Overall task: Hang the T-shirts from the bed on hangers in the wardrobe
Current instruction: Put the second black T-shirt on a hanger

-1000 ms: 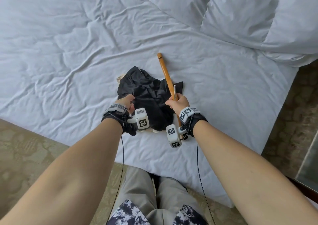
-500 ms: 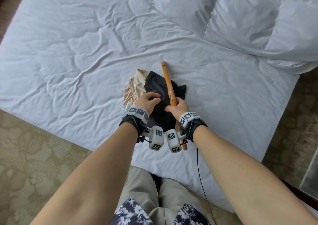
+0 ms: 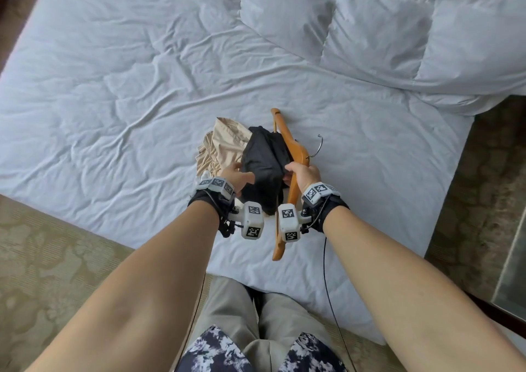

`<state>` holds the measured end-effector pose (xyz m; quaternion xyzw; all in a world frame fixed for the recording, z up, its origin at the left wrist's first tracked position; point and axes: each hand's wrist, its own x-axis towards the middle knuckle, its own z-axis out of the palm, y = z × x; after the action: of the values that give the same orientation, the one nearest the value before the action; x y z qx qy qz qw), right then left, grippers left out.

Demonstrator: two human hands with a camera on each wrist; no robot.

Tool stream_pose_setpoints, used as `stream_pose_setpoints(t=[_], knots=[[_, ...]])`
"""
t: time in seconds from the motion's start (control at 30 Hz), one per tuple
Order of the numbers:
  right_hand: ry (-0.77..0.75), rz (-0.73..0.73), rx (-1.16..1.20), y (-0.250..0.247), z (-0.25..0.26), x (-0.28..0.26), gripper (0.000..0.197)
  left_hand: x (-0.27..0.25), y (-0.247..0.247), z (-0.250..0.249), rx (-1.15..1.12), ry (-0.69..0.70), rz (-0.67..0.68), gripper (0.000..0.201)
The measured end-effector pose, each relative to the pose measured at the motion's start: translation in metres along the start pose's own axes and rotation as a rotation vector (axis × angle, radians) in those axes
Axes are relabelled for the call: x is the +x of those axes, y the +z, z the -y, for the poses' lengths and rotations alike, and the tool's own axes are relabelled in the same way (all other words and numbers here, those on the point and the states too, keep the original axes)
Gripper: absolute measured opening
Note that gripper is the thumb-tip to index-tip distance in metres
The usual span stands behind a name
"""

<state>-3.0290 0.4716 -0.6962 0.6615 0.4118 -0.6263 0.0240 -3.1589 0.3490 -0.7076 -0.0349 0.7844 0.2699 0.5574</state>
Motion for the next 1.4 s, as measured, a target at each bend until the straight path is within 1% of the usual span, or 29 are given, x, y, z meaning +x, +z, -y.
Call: stream_pose_setpoints(t=[0.07,0.1,0.2,0.23,0.3,0.37,0.4,0.43,0.47,0.5,0.53,0.57,0.6,0.63,0.7,0.77,0.83,0.87,0.9,0.97,1.03,1.1,1.13,1.17,1.23,1.27,1.33,1.4], knots=[[-0.006,0.002,0.098,-0.003,0.001,-0.004,0.008,-0.001,0.006,0.001,0.025,-0.025,0.044,0.073],[-0.011,0.006,0.149,-0.005,0.003,-0.006,0.006,-0.002,0.009,0.001,0.035,-0.033,0.045,0.076],[-0.023,0.011,0.234,-0.010,0.007,-0.013,0.004,-0.006,0.013,-0.001,0.038,-0.076,0.017,0.085],[-0.027,0.014,0.246,-0.012,0.010,-0.016,0.005,-0.009,0.013,-0.002,0.050,-0.072,0.000,0.086],[-0.045,0.011,0.253,-0.016,0.015,-0.021,0.005,-0.017,0.011,-0.008,0.127,-0.099,-0.004,0.078],[-0.073,0.004,0.245,-0.020,0.022,-0.029,0.007,-0.025,0.010,-0.016,0.103,-0.152,0.090,0.073],[-0.094,0.007,0.242,-0.022,0.026,-0.034,0.009,-0.025,0.009,-0.017,0.056,-0.154,0.122,0.080],[-0.117,0.009,0.230,-0.024,0.030,-0.040,0.010,-0.022,0.007,-0.017,0.017,-0.150,0.141,0.092],[-0.150,0.009,0.203,-0.026,0.035,-0.045,0.011,-0.012,0.005,-0.013,-0.029,-0.148,0.116,0.102],[-0.183,0.005,0.167,-0.028,0.040,-0.051,0.011,-0.009,0.002,-0.013,-0.092,-0.153,0.088,0.097],[-0.221,-0.002,0.125,-0.029,0.045,-0.058,0.012,-0.013,-0.001,-0.016,-0.191,-0.139,0.022,0.078],[-0.257,-0.016,0.080,-0.031,0.050,-0.064,0.012,-0.024,-0.005,-0.023,-0.269,-0.111,-0.032,0.055],[-0.297,-0.027,0.033,-0.033,0.055,-0.070,0.011,-0.037,-0.008,-0.030,-0.324,-0.079,-0.075,0.038],[-0.332,-0.040,0.001,-0.035,0.060,-0.076,0.009,-0.056,-0.010,-0.041,-0.356,-0.026,-0.087,0.029],[-0.383,-0.054,-0.043,-0.039,0.070,-0.085,0.007,-0.078,-0.013,-0.058,-0.397,0.038,-0.088,0.031],[-0.418,-0.048,-0.069,-0.043,0.080,-0.096,0.003,-0.103,-0.015,-0.075,-0.476,0.086,-0.059,0.032],[-0.450,-0.028,-0.083,-0.047,0.091,-0.107,0.009,-0.124,-0.015,-0.091,-0.528,0.120,-0.053,0.038],[-0.463,-0.008,-0.096,-0.049,0.096,-0.111,0.008,-0.134,-0.015,-0.099,-0.547,0.141,-0.035,0.041],[-0.486,0.023,-0.108,-0.051,0.101,-0.118,0.002,-0.143,-0.016,-0.106,-0.555,0.158,-0.020,0.042],[-0.540,0.087,-0.177,-0.055,0.112,-0.128,0.014,-0.160,-0.019,-0.120,-0.601,0.197,0.001,0.041],[-0.579,0.147,-0.297,-0.060,0.121,-0.142,0.012,-0.176,-0.024,-0.134,-0.602,0.256,0.015,0.037],[-0.621,0.195,-0.411,-0.063,0.130,-0.153,0.031,-0.192,-0.029,-0.145,-0.599,0.313,0.029,0.036],[-0.629,0.199,-0.451,-0.063,0.134,-0.161,0.037,-0.199,-0.032,-0.152,-0.606,0.344,0.039,0.033],[-0.651,0.202,-0.478,-0.064,0.139,-0.168,0.038,-0.210,-0.035,-0.159,-0.594,0.374,0.035,0.027],[-0.678,0.217,-0.444,-0.063,0.150,-0.180,0.028,-0.232,-0.040,-0.172,-0.572,0.438,0.035,0.012],[-0.689,0.213,-0.408,-0.063,0.156,-0.190,0.023,-0.241,-0.044,-0.179,-0.573,0.480,0.045,0.010],[-0.723,0.168,-0.343,-0.061,0.170,-0.205,0.018,-0.259,-0.052,-0.190,-0.586,0.551,0.053,0.013],[-0.749,0.134,-0.292,-0.060,0.185,-0.219,0.017,-0.275,-0.060,-0.199,-0.597,0.606,0.061,0.017]])
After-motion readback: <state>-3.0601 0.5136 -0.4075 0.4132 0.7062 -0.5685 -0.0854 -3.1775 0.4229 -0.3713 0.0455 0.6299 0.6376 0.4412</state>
